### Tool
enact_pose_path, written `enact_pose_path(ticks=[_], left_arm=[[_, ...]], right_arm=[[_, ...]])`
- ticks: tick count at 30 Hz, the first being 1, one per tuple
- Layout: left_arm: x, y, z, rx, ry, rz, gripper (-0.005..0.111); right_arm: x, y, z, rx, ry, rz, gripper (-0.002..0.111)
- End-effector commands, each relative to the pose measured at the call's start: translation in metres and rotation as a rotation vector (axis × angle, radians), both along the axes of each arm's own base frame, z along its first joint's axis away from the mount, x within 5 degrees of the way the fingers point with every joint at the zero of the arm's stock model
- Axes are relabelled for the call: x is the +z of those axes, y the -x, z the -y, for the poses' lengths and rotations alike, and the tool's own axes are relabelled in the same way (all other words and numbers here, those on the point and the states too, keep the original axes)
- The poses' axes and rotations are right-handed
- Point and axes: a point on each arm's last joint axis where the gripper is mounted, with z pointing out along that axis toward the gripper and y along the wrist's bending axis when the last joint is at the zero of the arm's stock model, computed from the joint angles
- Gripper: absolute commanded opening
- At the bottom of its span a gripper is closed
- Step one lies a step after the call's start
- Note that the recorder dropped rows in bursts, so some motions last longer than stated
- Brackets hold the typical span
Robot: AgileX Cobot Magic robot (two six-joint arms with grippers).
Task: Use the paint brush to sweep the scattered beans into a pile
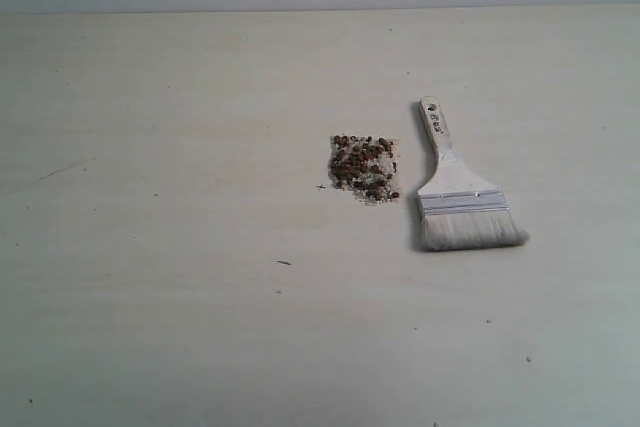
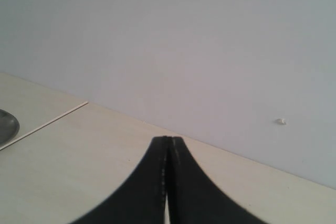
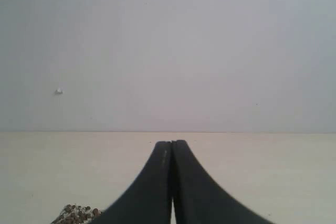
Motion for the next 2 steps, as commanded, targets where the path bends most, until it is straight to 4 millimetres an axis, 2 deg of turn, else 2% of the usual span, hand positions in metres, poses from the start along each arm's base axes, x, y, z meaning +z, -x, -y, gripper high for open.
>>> enact_pose_path(ticks=[1,2], left_arm=[[-0.0003,0.0003,0.0004,-0.004,-0.004,0.006,0.0],[-0.0003,0.0003,0.0004,-0.004,-0.004,0.006,0.0]], right_arm=[[-0.0003,0.0005,-0.0001,0.002,0.003,0.008,0.0],[-0.0003,0.0005,-0.0001,0.002,0.003,0.008,0.0]])
